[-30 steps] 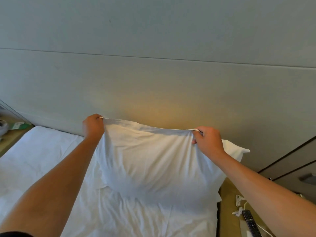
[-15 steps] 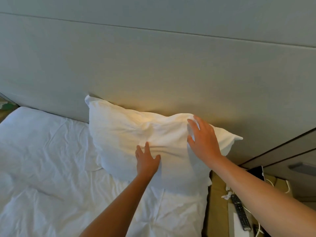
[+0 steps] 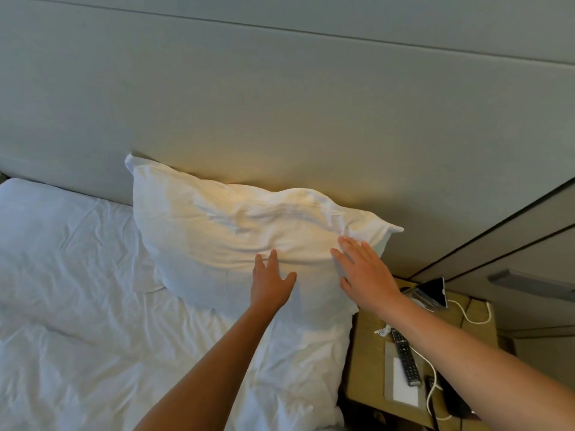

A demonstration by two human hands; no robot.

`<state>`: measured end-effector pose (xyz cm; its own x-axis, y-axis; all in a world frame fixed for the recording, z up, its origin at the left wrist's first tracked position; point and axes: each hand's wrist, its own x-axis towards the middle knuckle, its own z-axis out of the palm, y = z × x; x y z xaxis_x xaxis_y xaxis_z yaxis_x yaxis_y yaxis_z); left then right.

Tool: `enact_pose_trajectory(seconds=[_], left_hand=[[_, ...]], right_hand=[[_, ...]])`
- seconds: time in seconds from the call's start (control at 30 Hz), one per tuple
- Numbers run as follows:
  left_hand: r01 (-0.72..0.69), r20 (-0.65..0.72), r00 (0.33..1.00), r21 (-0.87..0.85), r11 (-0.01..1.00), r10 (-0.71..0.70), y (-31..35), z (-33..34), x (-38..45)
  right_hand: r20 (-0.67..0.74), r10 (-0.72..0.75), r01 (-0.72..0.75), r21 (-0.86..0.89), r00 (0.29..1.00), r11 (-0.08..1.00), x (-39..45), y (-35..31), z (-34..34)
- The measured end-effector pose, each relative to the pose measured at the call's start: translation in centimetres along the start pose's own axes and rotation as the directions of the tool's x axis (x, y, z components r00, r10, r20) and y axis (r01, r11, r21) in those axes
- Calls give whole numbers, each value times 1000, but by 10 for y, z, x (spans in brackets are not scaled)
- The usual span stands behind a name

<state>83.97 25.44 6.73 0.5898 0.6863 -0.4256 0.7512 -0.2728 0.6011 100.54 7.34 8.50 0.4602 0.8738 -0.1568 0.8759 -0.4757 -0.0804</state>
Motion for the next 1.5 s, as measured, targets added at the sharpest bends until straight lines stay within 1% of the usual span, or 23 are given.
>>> enact_pose_trajectory(seconds=[0.23,0.37,0.47,0.57,0.67,0.73,0.8,0.9,1.0,1.1,1.17,1.23,1.3,1.4,1.5], left_hand=[[-3,97,995,-24,1000,6,32,31,-43],[51,62,997,-75,996,-46,49,55,-95],[114,12,993,-198,974,-114,58,79,-145],[194,-15,976,-384,903,-216,67,103,-202],[226,-45,954,-546,807,-297,72,129,-259],[219,-84,933,-641,735,-351,72,145,-298],[210,-117,901,-725,656,-417,69,159,-337],[189,-178,833,-798,572,-524,57,177,-397],[160,-230,755,-843,513,-614,40,193,-460],[144,-257,666,-877,458,-700,22,215,-525],[135,-260,594,-900,414,-761,11,234,-570],[120,-247,510,-928,353,-824,1,257,-617],[97,-229,412,-951,292,-882,-7,280,-662],[10,-189,256,-980,198,-948,-20,317,-740],[-75,-135,126,-989,127,-983,-30,351,-814]], right_hand=[[80,-33,19,170,996,985,-45,33,-14],[132,-32,-12,324,991,946,-86,53,-26],[169,2,-84,483,986,872,-128,71,-27],[198,5,-131,631,980,765,-174,92,-17],[249,-54,-142,702,967,697,-217,113,-1],[290,-102,-148,721,952,677,-243,122,11],[333,-158,-143,721,930,678,-266,125,21],[380,-240,-120,716,893,687,-296,116,34],[394,-344,-35,699,852,715,-323,92,44],[419,-466,68,683,779,727,-352,53,51],[426,-546,141,682,721,718,-375,19,55],[426,-627,218,687,652,693,-402,-21,58],[434,-699,282,695,568,661,-432,-62,61],[407,-808,417,705,426,574,-492,-132,63],[384,-868,473,730,315,494,-556,-192,64]])
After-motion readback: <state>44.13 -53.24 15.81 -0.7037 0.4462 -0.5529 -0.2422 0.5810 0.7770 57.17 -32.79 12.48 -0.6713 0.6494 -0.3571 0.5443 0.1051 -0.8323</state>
